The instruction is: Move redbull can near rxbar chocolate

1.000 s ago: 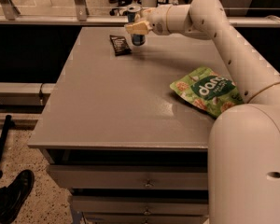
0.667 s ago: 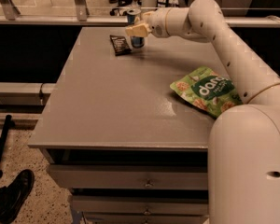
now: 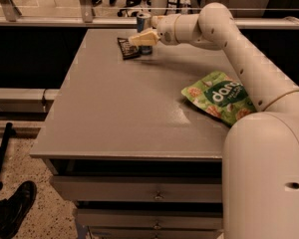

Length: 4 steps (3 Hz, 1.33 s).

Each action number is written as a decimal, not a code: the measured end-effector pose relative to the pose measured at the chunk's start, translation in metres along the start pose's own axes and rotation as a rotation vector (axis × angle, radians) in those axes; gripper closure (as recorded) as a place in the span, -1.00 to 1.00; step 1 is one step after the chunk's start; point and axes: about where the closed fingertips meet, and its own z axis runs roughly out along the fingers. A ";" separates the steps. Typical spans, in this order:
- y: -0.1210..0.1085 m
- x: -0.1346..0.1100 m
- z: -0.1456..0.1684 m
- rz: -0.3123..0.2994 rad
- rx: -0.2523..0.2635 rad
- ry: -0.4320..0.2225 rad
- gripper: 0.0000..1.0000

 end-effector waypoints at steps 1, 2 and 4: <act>0.000 -0.001 -0.007 -0.003 0.007 0.004 -1.00; -0.004 -0.020 -0.045 -0.056 0.037 0.006 -1.00; -0.015 -0.043 -0.136 -0.119 0.131 0.015 -1.00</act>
Offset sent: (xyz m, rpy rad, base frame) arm -0.0320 -0.0566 0.0490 -0.0549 -0.0755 -0.0383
